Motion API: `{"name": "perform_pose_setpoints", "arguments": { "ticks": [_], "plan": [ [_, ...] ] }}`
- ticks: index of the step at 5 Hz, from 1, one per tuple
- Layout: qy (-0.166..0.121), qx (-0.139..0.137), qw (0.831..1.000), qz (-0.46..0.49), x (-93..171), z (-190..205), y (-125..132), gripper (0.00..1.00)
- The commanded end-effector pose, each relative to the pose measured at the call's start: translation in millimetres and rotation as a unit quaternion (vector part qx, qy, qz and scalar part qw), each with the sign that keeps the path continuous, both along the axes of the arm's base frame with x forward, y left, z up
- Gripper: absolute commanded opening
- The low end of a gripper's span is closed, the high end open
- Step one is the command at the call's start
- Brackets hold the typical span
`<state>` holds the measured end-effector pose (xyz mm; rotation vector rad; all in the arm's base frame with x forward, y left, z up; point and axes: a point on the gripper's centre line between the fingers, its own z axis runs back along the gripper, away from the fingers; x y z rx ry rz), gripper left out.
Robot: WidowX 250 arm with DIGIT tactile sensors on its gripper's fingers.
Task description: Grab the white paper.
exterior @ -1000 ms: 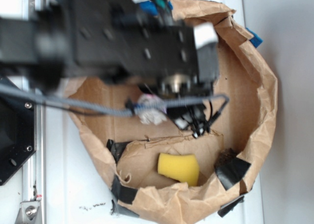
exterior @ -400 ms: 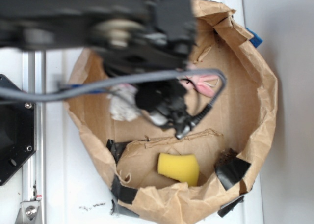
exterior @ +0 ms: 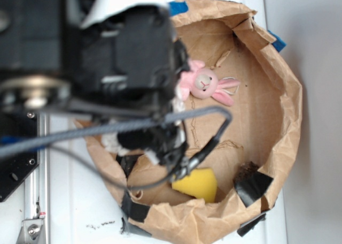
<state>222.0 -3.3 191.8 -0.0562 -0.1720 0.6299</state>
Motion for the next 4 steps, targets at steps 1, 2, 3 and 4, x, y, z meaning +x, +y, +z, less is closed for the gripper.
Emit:
{"name": "perform_pose_setpoints", "arguments": {
  "ticks": [1, 2, 3, 4],
  "plan": [
    [-0.006, 0.005, 1.0, 0.012, 68.2, -8.5, 44.3, 0.0],
    [-0.005, 0.006, 1.0, 0.018, 78.1, -12.2, 50.9, 0.0],
    [-0.004, 0.005, 1.0, 0.011, 77.1, -14.4, 49.9, 0.0],
    [-0.008, 0.01, 1.0, -0.003, 67.6, -17.5, 43.4, 0.0]
  ]
}}
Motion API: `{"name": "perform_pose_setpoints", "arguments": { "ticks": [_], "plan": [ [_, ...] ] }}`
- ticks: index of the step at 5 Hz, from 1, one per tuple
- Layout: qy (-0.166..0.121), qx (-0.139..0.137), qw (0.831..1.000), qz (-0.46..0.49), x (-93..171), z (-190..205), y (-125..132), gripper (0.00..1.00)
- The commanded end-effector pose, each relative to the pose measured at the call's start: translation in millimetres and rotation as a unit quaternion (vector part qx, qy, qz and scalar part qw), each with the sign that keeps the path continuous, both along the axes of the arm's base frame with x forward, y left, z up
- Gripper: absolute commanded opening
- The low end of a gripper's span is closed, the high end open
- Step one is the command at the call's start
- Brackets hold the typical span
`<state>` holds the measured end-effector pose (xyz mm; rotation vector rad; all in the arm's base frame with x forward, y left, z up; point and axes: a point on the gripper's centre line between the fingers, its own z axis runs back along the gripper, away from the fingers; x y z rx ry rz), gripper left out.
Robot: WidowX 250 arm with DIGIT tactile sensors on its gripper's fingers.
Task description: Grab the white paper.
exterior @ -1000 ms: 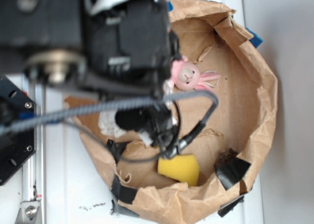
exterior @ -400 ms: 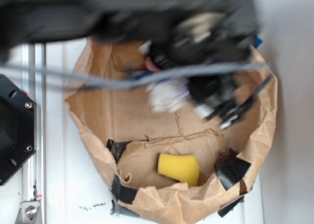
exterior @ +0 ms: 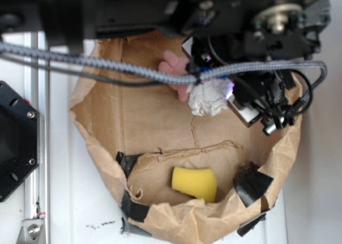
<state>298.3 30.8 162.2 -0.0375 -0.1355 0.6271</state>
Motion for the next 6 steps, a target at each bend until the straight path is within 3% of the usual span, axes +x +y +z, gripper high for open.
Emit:
{"name": "perform_pose_setpoints", "arguments": {
  "ticks": [1, 3, 6],
  "plan": [
    [-0.03, 0.003, 0.999, -0.011, -16.6, 12.5, 6.7, 0.0],
    [-0.032, -0.003, 0.999, -0.022, -34.3, 11.6, 1.3, 0.0],
    [-0.028, -0.009, 0.999, -0.026, -29.0, 11.4, 1.5, 0.0]
  ]
}}
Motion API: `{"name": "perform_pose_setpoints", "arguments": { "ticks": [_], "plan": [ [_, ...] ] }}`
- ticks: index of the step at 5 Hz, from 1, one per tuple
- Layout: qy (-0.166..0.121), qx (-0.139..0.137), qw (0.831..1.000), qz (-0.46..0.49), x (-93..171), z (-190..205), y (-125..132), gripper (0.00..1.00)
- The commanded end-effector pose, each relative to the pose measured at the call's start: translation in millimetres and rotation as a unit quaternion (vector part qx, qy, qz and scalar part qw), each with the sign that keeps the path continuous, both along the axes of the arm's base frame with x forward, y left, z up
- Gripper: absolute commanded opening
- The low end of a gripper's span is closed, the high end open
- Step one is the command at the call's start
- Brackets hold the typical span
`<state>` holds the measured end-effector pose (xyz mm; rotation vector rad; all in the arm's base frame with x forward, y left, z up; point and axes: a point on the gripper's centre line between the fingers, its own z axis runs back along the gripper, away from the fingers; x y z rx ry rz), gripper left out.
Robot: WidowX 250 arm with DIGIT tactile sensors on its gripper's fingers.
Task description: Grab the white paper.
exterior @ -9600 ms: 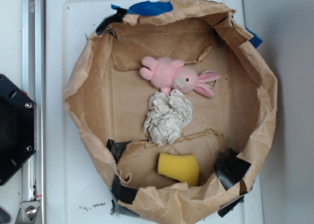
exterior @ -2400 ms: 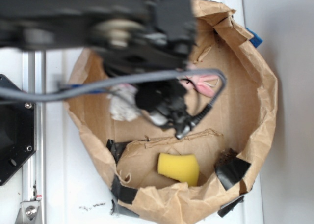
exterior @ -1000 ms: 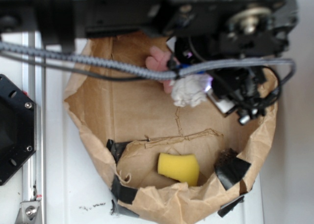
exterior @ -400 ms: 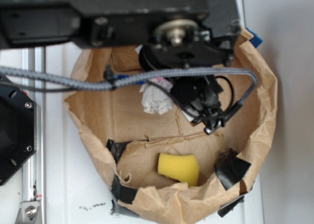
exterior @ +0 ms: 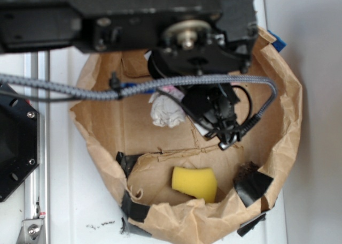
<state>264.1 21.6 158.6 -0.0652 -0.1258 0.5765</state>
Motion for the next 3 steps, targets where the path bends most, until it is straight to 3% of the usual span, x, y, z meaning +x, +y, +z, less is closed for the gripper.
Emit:
{"name": "perform_pose_setpoints", "arguments": {
  "ticks": [1, 3],
  "plan": [
    [-0.024, 0.003, 1.0, 0.002, 4.1, 15.6, 9.4, 0.0],
    [-0.025, -0.001, 1.0, 0.002, -4.0, 20.7, 2.3, 0.0]
  ]
}}
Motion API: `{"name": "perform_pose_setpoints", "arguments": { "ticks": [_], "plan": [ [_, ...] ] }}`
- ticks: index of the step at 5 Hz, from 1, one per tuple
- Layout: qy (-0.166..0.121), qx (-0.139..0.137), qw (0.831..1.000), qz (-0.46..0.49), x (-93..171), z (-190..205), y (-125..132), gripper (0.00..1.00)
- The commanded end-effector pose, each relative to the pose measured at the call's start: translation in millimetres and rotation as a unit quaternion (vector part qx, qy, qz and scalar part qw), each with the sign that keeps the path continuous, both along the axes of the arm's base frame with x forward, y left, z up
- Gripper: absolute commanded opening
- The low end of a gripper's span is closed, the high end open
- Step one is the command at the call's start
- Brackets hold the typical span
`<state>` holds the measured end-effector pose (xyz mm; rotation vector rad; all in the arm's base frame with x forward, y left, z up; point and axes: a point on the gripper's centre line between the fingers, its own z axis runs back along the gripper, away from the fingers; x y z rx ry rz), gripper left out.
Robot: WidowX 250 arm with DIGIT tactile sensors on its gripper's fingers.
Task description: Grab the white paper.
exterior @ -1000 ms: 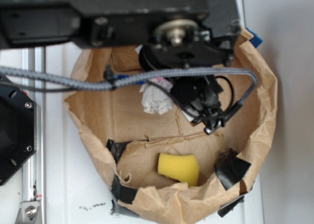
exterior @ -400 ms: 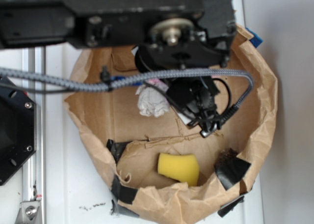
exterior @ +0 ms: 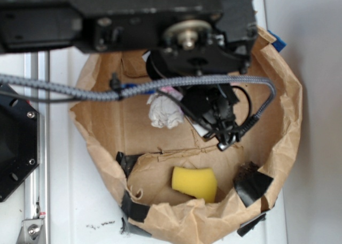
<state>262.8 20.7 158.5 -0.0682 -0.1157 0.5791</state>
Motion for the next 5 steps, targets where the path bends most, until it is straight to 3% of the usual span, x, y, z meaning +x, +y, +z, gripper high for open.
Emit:
{"name": "perform_pose_setpoints", "arguments": {
  "ticks": [1, 5],
  "plan": [
    [-0.03, 0.0, 1.0, 0.0, -0.1, 22.7, 3.3, 0.0],
    [-0.029, -0.008, 1.0, -0.001, 8.5, 34.5, 2.5, 0.0]
  ]
}}
